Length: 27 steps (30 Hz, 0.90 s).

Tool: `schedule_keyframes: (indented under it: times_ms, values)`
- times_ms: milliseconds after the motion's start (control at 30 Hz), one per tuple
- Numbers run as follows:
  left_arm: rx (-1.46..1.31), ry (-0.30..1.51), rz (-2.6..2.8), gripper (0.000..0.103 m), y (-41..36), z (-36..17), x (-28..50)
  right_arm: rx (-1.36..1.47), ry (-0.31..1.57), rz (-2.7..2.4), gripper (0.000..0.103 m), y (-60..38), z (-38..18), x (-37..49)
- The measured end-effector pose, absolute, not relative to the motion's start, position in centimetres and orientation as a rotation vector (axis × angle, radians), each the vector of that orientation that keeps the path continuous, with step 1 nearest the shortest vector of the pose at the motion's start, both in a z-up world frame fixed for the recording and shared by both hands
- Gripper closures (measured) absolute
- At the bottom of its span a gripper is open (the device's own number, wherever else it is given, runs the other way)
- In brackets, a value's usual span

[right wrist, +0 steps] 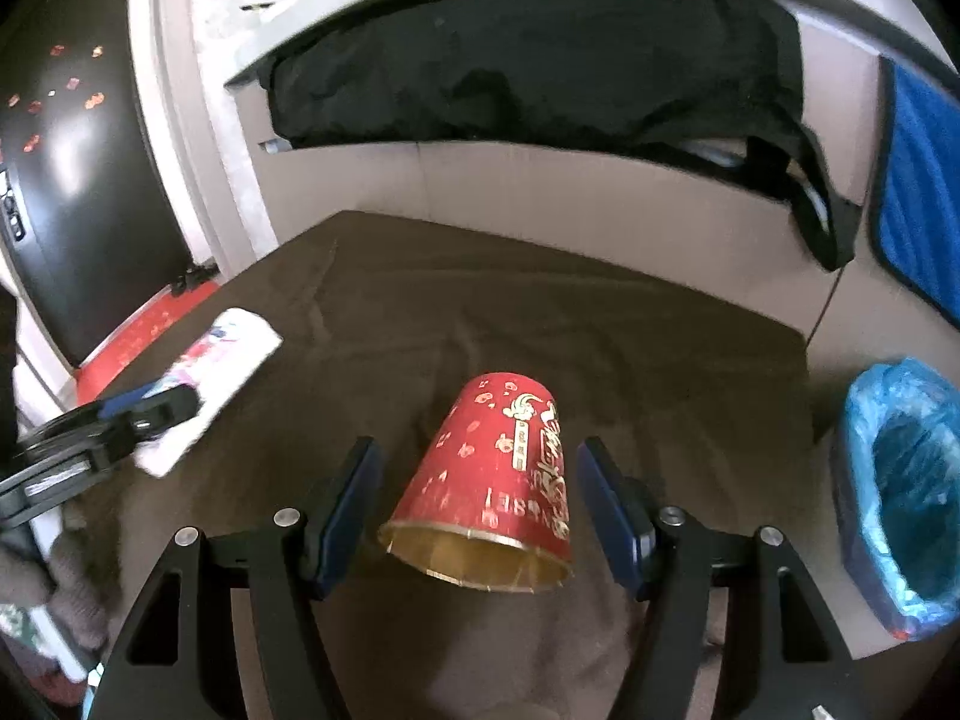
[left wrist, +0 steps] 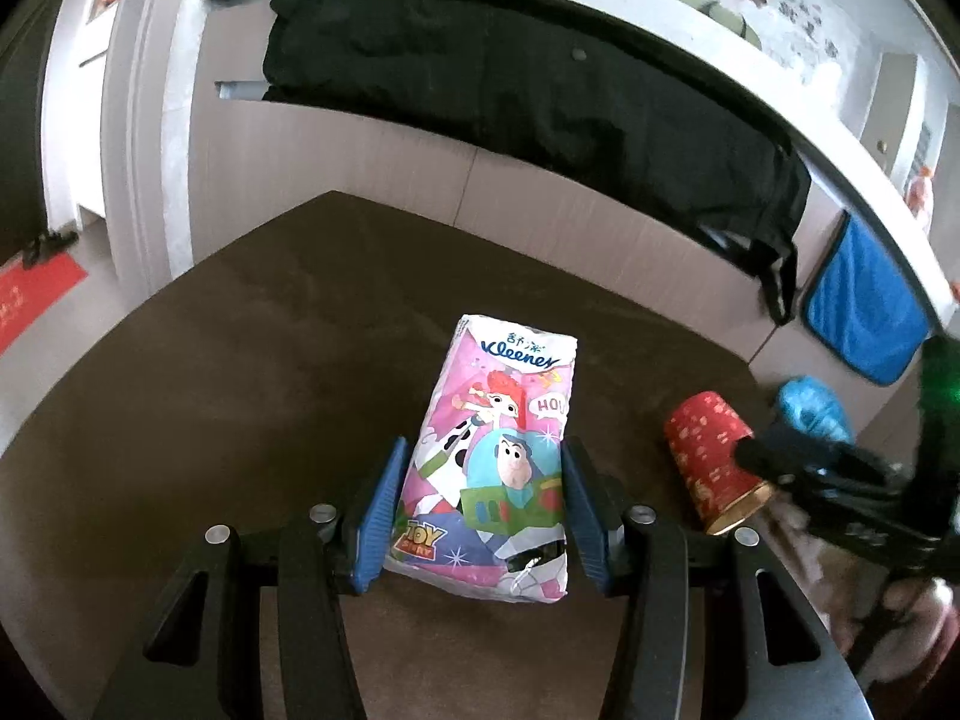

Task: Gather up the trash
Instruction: 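Grasp the pink Kleenex pack with the left tool while the right tool grasps the red cup, then lift the Kleenex pack and red cup and carry both over the bin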

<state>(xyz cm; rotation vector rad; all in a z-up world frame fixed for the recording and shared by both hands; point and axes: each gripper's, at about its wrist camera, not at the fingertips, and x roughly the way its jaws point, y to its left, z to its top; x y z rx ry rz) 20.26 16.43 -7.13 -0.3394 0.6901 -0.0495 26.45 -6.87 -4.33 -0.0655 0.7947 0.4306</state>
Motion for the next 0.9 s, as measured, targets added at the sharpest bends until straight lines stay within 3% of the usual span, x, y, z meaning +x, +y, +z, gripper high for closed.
schedule_keyframes:
  times_ms: [467,900]
  values:
    - [-0.386,0.728,-0.068,0.051,16.8,-8.6,20.4,-0.099,0.893,0.391,0.034,-5.9,-7.2,27.5]
    - [-0.303,0.722,-0.094,0.052,15.2,-7.1,20.2,-0.052,0.795,0.475,0.04,-8.3,-3.7,25.2]
